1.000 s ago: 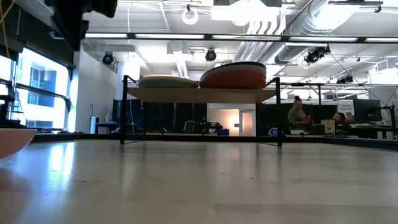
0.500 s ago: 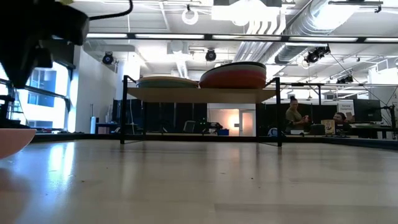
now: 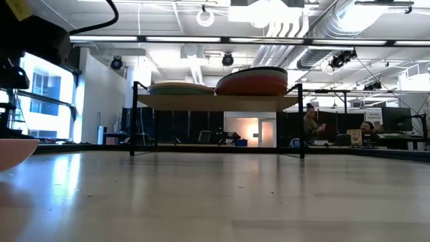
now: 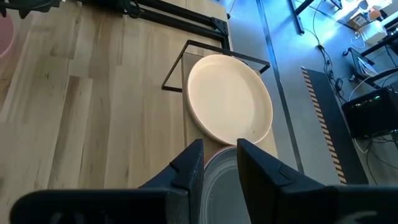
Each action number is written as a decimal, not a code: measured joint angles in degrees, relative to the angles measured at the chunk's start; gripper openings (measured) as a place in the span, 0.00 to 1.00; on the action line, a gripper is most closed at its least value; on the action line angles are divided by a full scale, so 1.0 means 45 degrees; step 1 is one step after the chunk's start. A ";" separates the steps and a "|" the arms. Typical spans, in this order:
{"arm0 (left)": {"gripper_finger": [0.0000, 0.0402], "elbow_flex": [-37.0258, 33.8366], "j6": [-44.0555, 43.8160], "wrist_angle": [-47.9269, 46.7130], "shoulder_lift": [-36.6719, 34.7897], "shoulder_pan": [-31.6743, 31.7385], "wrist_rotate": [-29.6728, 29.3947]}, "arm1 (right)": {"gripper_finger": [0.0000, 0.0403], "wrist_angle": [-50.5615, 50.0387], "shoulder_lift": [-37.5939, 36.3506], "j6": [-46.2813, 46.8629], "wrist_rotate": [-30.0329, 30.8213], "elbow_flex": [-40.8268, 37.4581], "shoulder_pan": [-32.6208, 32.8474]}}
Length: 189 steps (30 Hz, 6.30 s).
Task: Place and stack plates onto a shelf
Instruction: Stack the pink plate on top of the light orange plate on the shelf, then stack the brown plate on top of the pink plate on the shelf
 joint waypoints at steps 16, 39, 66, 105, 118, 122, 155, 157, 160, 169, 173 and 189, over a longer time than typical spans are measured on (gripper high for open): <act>0.25 0.0014 -0.0072 0.0429 0.1327 -0.0633 -0.0005 | 0.21 -0.0242 0.0000 0.0619 -0.0005 0.0000 0.0000; 0.05 0.0032 0.1015 0.0875 0.3005 -0.0610 0.0248 | 0.21 -0.0267 0.0005 0.0627 -0.0005 0.0000 -0.0005; 0.00 0.0967 0.1439 0.0974 -0.2752 0.5094 -0.1444 | 0.21 -0.1579 0.0005 -0.0151 -0.0165 -0.0005 -0.0271; 0.00 0.6668 0.5259 0.0839 0.1253 1.6608 -0.0733 | 0.21 -0.2201 0.0005 -0.1489 -0.0694 -0.0005 -0.3215; 0.02 0.6678 0.5354 0.0262 0.1892 1.7083 -0.0746 | 0.21 -0.2704 0.0005 -0.1540 -0.1130 -0.0005 -0.3468; 0.05 0.6678 0.5238 0.0266 0.1889 1.7091 -0.0768 | 0.21 -0.2874 0.0005 -0.1545 -0.1214 -0.0005 -0.3468; 0.29 0.6673 0.5358 -0.0185 0.1005 1.7644 0.0884 | 0.21 -0.3665 0.0005 -0.1622 -0.1394 -0.0005 -0.3468; 0.29 0.6673 0.5357 -0.0195 0.0976 1.7644 0.0879 | 0.21 -0.3687 0.0005 -0.1622 -0.1394 -0.0005 -0.3468; 0.29 0.6673 0.5362 -0.0206 0.0976 1.7583 0.0874 | 0.21 -0.3752 0.0005 -0.1622 -0.1394 -0.0005 -0.3468; 0.29 0.6673 0.5656 -0.0563 0.0235 1.7307 0.1034 | 0.21 -0.6190 0.0005 -0.1398 -0.3028 -0.0005 -0.3468; 0.29 0.6673 0.5904 -0.0924 -0.0348 1.6490 0.1165 | 0.21 -0.7163 0.0003 -0.0394 -0.5654 -0.0005 -0.3459; 0.29 0.6668 0.6597 -0.1260 -0.1185 1.2968 0.1146 | 0.21 -0.7104 -0.0277 0.1660 -0.6932 -0.0005 0.0167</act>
